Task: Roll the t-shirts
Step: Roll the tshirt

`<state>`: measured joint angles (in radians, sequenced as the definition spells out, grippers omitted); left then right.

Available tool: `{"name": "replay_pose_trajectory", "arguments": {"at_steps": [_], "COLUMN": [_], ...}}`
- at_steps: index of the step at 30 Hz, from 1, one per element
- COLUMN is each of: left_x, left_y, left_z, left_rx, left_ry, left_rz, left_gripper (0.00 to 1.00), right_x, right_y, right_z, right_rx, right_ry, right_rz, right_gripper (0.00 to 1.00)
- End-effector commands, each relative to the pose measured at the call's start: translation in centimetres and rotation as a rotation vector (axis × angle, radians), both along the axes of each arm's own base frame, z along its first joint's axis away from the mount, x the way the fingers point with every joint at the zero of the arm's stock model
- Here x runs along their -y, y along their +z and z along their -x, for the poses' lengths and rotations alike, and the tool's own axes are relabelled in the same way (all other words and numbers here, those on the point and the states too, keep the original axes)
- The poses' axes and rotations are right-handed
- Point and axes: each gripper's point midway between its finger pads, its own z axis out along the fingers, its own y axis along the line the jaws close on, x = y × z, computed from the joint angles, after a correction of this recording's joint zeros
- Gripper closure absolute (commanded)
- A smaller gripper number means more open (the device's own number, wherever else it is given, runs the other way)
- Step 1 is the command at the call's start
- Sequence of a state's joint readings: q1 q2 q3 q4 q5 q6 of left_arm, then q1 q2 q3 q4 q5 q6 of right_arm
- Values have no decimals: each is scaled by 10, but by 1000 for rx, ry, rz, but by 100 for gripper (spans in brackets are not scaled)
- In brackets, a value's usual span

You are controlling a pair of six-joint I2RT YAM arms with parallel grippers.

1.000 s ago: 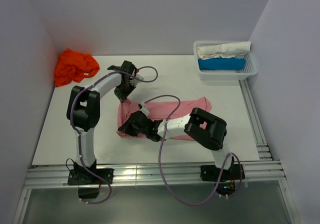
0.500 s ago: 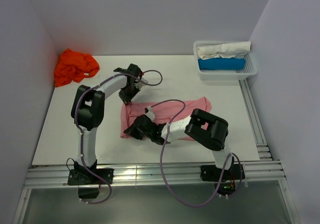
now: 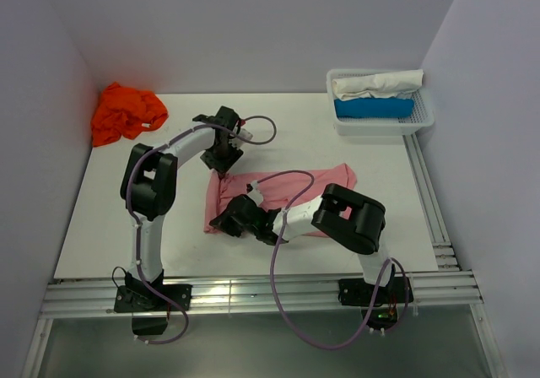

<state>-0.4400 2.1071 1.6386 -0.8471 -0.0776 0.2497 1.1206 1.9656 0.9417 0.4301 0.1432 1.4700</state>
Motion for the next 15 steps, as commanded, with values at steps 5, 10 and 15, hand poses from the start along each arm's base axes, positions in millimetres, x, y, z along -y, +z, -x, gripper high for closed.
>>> {"name": "replay_pose_trajectory", "arguments": {"at_steps": [5,10,15], "left_x": [25,20,16], "left_y": [48,76,90], "left_z": [-19,-26,-18], "left_rx": [75,51,-33], "left_ry": [-39,-26,-43], "left_rz": [168,277,436], "left_gripper": [40,38,38], "right_x": [2,4,6], "right_y": [4,3,2], "right_z": [1,1,1], "right_rx": [-9,-10,-15], "right_ry": [-28,-37,-43], "right_rz": [-18,-13,-18], "right_gripper": [100,100,100]}}
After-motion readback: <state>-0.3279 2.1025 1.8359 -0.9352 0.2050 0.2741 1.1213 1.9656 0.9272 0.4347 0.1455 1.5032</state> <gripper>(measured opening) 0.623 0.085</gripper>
